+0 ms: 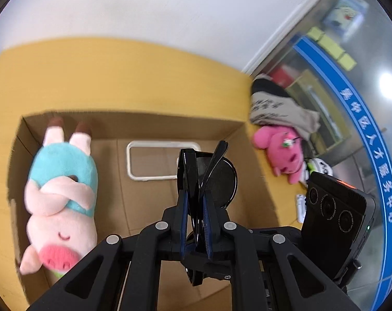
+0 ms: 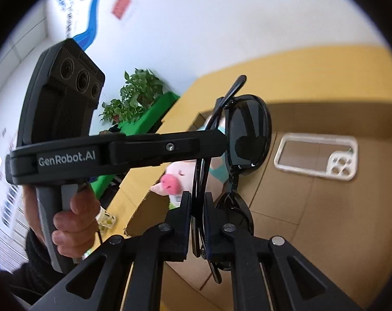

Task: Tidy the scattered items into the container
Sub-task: 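Lift the sunglasses with the right gripper and carry them into the box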

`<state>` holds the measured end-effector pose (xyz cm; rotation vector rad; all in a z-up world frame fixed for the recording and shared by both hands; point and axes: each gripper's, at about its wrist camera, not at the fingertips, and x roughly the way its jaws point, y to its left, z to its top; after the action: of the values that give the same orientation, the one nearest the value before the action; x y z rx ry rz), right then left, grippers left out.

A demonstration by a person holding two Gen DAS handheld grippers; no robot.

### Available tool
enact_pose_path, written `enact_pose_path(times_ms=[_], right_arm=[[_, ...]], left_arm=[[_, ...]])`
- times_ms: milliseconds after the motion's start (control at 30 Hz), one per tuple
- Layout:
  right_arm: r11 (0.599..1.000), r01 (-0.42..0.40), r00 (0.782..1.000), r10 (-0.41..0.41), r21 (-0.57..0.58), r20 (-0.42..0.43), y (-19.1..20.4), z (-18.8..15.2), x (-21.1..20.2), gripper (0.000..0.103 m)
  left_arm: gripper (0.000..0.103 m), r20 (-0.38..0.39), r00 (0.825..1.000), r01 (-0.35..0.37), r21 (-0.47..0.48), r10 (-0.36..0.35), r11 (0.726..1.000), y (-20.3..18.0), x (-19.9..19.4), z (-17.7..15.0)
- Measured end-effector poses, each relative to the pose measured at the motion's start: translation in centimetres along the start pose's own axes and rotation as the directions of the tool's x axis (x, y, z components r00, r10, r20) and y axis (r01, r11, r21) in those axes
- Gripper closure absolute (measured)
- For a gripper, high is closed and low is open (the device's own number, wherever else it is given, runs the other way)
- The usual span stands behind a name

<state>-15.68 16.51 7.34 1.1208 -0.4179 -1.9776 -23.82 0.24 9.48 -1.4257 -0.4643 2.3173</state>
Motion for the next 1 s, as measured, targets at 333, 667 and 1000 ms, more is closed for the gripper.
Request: enact_pose_path(times_ms=[333,667,1000], right_arm=[[0.957,-0.05,0.979,0.104,0.285,-0.178,-9.2,0.8,7.9,0.095],[0.922,-0.015,0.966,0.114,0.387,-0.232,-12.5,0.1,9.7,0.095],[0.914,-0.033,0.962,0.138,0.405,-0.234,-12.7,0.1,9.8,0.095]], left_arm=[[0.093,-0.203,0.976,-0.09,-0.068,0.074,0.994,4.8,8.8,0.4],[0.093,-0.256,0.961,-0.127,-0.064,0.107,0.99,4.7,11.7,-0.1],[0.093,-0.268,0.953,-0.161,-0.056,0.14,0.985,4.7,11.3,-0.6]])
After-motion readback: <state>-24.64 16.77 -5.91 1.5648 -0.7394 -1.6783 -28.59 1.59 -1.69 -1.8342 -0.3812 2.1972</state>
